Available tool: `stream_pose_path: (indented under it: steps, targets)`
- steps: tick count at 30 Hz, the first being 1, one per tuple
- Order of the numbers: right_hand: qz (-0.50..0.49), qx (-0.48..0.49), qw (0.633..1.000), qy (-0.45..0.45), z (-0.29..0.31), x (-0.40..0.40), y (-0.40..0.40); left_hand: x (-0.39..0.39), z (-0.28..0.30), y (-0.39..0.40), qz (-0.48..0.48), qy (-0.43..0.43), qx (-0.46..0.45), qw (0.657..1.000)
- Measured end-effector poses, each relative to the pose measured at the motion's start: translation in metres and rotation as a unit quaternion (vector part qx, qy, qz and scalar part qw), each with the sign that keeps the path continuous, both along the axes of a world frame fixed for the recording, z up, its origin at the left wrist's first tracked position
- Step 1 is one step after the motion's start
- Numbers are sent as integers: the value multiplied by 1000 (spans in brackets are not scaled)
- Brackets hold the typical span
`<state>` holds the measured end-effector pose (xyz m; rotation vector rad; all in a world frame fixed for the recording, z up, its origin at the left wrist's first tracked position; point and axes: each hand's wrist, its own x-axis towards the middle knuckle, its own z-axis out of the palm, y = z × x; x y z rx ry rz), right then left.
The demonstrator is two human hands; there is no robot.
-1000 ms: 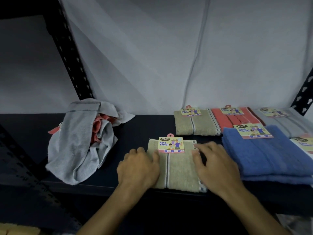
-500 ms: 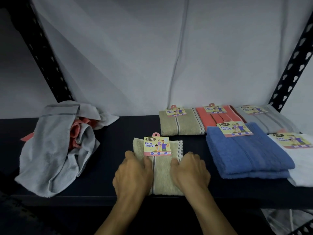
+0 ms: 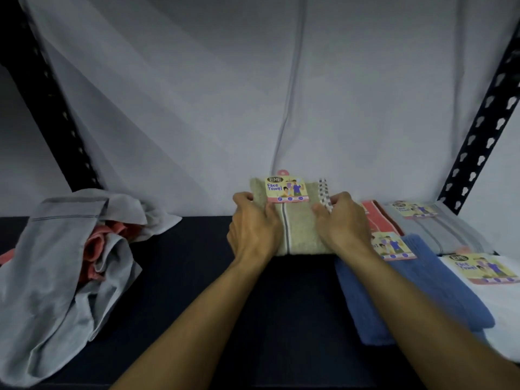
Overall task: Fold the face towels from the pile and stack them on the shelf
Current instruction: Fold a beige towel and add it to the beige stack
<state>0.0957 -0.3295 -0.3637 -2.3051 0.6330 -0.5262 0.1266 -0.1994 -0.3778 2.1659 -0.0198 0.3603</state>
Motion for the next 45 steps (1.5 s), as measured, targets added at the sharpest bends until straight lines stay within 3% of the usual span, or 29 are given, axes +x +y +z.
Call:
stream_pose_path:
  steps: [8,21,27,30,33,36,40,45]
  targets:
    - [11,-60,996,65,-16,45,-11,48,-21,-16,16,62,40,997]
    - [-27,-83,988,126,-30,59,-13,61,-23,-17,-8,135,80,988]
    - [-1,-123,987,103,-35,58,-12,62,-26,-13,4,86,94,992]
    - [23,-146,986,77,-35,58,-15,59,-31,-8,-19,-35,105,994]
    - [48,-200,977,64,-32,53,-15,53,-32,1,-116,-178,165,963]
    - [122,-320,939,41,-30,48,-18,54,-35,11,-233,-230,289,900]
    - [293,-338,888,107,-37,47,-25,57,-42,16,-284,-90,416,859]
    - [335,-293,876,187,-54,54,-31,54,-47,16,-293,-17,420,859]
